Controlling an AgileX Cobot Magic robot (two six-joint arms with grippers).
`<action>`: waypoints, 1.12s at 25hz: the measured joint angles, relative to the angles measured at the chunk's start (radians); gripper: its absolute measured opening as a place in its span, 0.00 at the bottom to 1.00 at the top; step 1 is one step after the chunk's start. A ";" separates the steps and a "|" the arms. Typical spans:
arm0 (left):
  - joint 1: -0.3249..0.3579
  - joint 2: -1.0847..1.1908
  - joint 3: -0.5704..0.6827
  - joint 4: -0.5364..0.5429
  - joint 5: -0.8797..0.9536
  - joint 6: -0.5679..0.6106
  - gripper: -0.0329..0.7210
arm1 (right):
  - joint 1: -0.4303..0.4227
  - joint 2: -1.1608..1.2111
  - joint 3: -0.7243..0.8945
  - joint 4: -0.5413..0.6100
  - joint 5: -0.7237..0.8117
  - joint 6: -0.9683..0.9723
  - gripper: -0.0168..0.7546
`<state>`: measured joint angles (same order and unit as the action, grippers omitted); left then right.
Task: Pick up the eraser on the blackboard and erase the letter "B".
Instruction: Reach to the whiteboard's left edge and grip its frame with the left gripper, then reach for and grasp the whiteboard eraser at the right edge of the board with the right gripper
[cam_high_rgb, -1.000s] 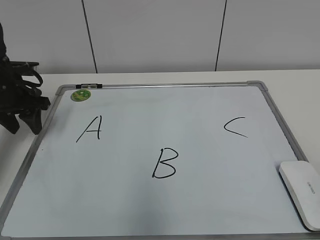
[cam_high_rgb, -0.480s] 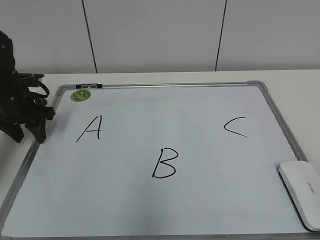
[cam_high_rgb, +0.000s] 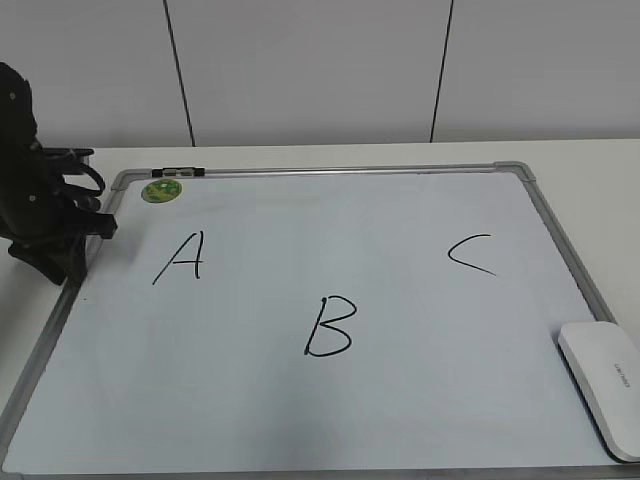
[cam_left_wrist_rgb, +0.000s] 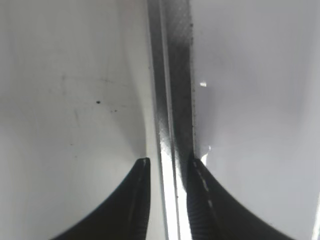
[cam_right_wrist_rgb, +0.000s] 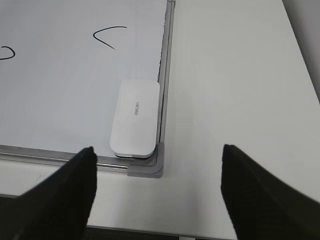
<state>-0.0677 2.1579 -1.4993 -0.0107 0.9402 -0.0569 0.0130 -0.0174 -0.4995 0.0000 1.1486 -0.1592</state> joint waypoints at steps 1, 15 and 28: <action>0.000 0.000 -0.002 0.000 0.000 0.000 0.27 | 0.000 0.000 0.000 0.000 0.000 0.000 0.76; 0.000 0.002 -0.004 0.003 -0.008 -0.002 0.15 | 0.000 0.000 0.000 0.000 0.000 0.000 0.76; 0.000 0.002 -0.004 -0.009 -0.020 -0.002 0.14 | 0.000 0.000 0.000 -0.007 0.000 0.000 0.76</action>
<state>-0.0677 2.1595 -1.5033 -0.0199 0.9201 -0.0591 0.0130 -0.0174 -0.4995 -0.0075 1.1486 -0.1592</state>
